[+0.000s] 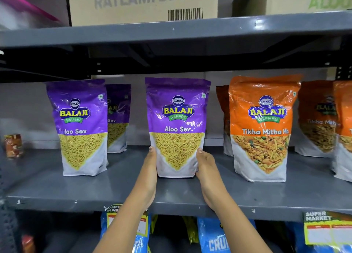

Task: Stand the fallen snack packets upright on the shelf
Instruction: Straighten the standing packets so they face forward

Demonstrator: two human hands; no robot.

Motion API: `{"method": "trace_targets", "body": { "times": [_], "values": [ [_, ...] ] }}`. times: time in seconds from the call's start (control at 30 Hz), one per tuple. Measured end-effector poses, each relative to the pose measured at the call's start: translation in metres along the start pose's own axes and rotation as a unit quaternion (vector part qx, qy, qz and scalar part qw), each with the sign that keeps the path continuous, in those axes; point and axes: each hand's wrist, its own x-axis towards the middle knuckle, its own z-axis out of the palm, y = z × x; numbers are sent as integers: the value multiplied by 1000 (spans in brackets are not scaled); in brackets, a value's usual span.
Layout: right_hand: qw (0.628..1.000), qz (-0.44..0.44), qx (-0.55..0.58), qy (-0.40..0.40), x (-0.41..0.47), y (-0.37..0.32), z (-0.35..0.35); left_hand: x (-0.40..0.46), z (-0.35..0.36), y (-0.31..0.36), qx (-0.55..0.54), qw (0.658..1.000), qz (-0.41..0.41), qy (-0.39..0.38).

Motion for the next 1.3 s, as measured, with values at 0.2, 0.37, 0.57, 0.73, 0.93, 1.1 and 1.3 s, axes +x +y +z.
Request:
{"method": "trace_targets", "body": {
  "times": [0.2,0.37,0.57,0.73,0.93,1.1,1.3],
  "values": [
    [999,-31,-12,2,-20,-19,-18,-3,3,-4,80,994,-8,69],
    [988,-134,-64,44,-38,-40,-78,-33,27,15,45,969,136,203],
    [956,-220,-64,181,-19,-81,-170,-19,53,50,13,946,258,194],
    [952,-179,-47,245,15,-86,-226,-5,106,73,26,976,191,101],
    [984,-55,-18,169,41,-70,-239,47,168,123,32,990,129,55],
    [988,-29,35,149,51,-64,-246,73,204,135,63,992,104,33],
    [983,-47,-6,177,60,-56,-252,86,213,134,82,980,132,123]
  ]
}}
